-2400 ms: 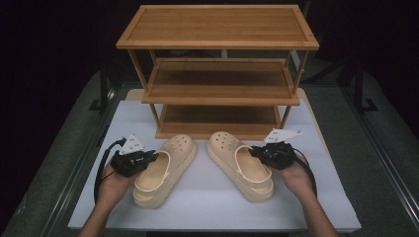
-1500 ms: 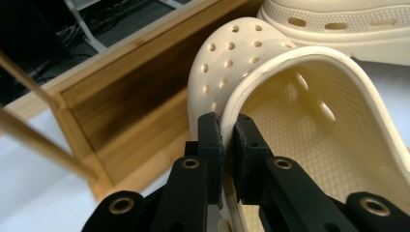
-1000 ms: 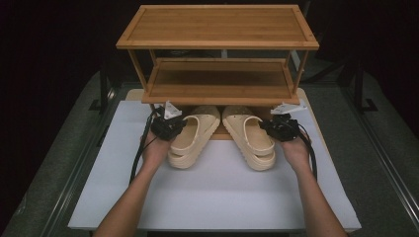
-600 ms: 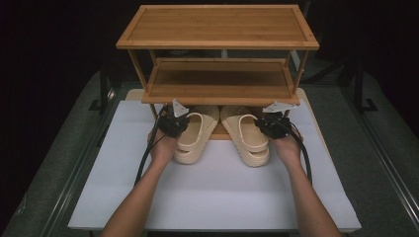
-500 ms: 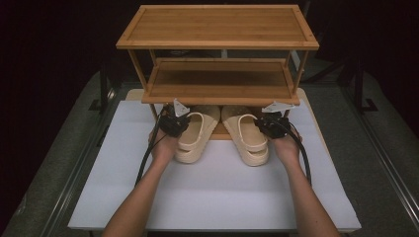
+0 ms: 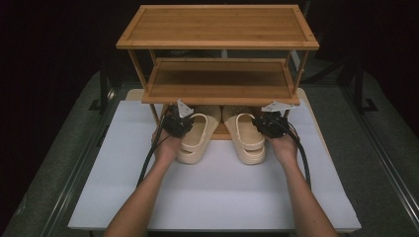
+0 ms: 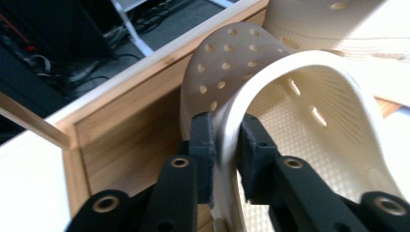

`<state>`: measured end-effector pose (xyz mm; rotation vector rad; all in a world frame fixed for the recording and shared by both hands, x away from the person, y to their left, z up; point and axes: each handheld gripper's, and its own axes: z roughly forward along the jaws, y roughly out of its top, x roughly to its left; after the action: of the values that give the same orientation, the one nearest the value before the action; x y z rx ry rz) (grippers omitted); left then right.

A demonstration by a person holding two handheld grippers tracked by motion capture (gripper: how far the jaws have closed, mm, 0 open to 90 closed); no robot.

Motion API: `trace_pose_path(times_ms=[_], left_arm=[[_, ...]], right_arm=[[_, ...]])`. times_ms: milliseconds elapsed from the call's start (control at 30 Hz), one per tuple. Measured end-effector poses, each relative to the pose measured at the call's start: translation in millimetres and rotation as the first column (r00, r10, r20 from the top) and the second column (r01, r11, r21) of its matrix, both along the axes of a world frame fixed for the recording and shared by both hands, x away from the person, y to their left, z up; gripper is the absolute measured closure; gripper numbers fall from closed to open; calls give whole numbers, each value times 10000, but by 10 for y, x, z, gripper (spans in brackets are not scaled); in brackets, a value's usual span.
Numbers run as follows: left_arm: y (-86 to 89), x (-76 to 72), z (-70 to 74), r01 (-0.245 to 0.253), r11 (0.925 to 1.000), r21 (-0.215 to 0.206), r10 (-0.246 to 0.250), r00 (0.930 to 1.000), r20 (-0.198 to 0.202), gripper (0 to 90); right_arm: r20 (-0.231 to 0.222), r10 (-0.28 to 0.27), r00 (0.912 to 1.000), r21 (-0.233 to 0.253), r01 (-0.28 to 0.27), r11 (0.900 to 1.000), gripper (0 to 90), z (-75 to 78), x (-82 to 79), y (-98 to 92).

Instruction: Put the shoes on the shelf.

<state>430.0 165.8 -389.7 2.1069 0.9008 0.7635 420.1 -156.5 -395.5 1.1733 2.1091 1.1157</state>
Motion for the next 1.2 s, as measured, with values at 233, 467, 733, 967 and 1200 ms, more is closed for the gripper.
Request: trace_pose_path(times_ms=[233, 467, 733, 967, 1200], left_arm=[[137, -36, 108, 315, 9951, -938, -370, 9977, -574, 564], [317, -159, 253, 994, 9844, -1452, -1175, 9856, -1218, 397], [500, -412, 377, 1604, 9678, -1939, -1870, 9740, -1277, 264], [638, -665, 328, 1788, 9640, -1967, -2105, 9654, -1539, 183], [783, -867, 124, 1796, 9683, -1736, -2091, 9630, -1698, 154]], right_arm=[[-107, 327, 9994, 716, -319, 9969, 614, 116, -78, -49], [-455, 578, 9973, 1158, -522, 9919, 439, 252, -222, -170], [-473, 1070, 9931, 1398, -995, 9852, 333, 396, -520, -267], [-791, 1413, 9868, 1419, -1291, 9814, 198, 299, -782, -331], [-1258, 1446, 9815, 1329, -1277, 9829, 148, 87, -917, -411]])
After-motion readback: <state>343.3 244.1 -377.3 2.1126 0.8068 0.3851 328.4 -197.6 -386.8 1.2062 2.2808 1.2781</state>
